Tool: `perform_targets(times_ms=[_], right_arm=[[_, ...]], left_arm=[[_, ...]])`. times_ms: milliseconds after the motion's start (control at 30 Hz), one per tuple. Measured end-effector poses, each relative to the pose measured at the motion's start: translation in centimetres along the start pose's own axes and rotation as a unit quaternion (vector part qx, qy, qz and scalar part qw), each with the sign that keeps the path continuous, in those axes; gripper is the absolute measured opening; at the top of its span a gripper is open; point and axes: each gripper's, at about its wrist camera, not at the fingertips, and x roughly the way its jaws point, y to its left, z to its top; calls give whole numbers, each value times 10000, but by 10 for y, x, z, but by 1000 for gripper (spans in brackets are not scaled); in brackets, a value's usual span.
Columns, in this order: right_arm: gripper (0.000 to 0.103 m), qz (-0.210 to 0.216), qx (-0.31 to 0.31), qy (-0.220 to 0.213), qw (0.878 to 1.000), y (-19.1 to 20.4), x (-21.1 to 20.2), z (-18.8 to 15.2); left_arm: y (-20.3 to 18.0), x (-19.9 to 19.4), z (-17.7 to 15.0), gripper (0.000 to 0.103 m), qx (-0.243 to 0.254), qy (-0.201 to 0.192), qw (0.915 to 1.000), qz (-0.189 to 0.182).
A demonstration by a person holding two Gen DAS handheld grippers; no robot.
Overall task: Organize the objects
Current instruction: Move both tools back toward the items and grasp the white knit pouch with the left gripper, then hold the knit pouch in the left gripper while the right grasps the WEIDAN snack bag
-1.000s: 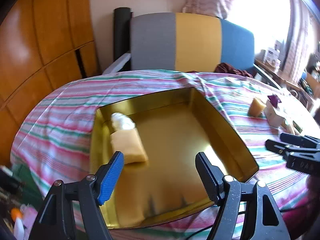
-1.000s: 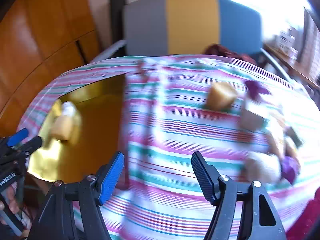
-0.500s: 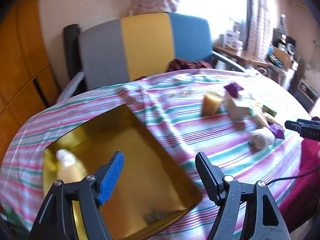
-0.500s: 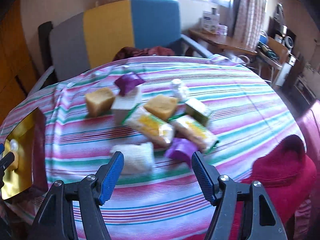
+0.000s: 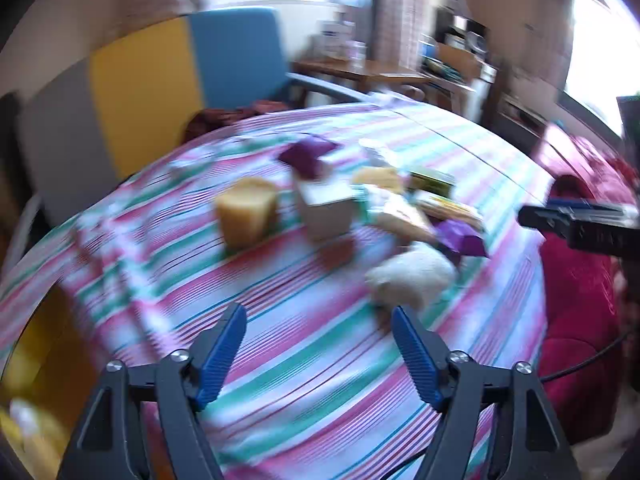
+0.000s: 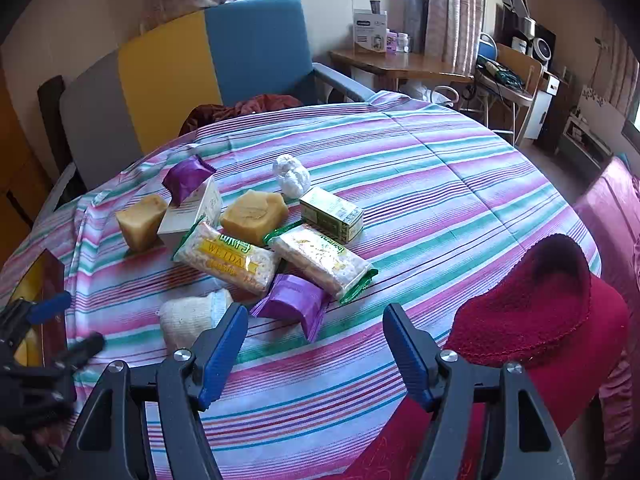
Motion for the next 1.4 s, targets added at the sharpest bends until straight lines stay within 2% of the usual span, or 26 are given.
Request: perform_targets(times_ms=[133,200,300,533,633,667,700,800,933,1000,1100,1233,1400], right_arm=[[71,118,146,21,9998,-4,5,4],[71,208,203,62,9996,-7,9,5],[71,340,337,153,9987,-12,14,4],[71,747,714,326,9941,-23,21,3],[71,888,899,416,9911,-28,24,3],[71,912,942,424,9905,-29,25,3],[71,920,954,430,9902,-29,25,3],[71,899,952,436,9904,-28,25,3],[71,856,858,456,9916,-25,25,2],[71,800,654,532,9932,-19,26,3],[71,786,146,673,9945,-1,30,7],[71,894,-591,884,9903,31,42,16],[71,812,-1646,1041,9775,74,67,32]], left_arm=[[-27,26,11,81,573,90,9979,-292],[-39,34,15,87,840,74,9956,-420],[-52,48,21,90,1130,78,9923,-502],[-57,83,28,90,1222,273,9897,-697],[-54,95,28,84,1048,381,9896,-909],[-52,97,28,72,889,434,9889,-1108],[-51,97,27,65,721,482,9875,-1317],[-49,90,19,59,455,369,9896,-1316],[-34,72,3,57,-139,303,9913,-1276],[-25,60,-11,57,-333,276,9926,-1137],[-12,44,-28,57,-537,246,9938,-941],[4,27,-46,57,-787,221,9938,-752],[12,17,-59,57,-931,198,9934,-641]])
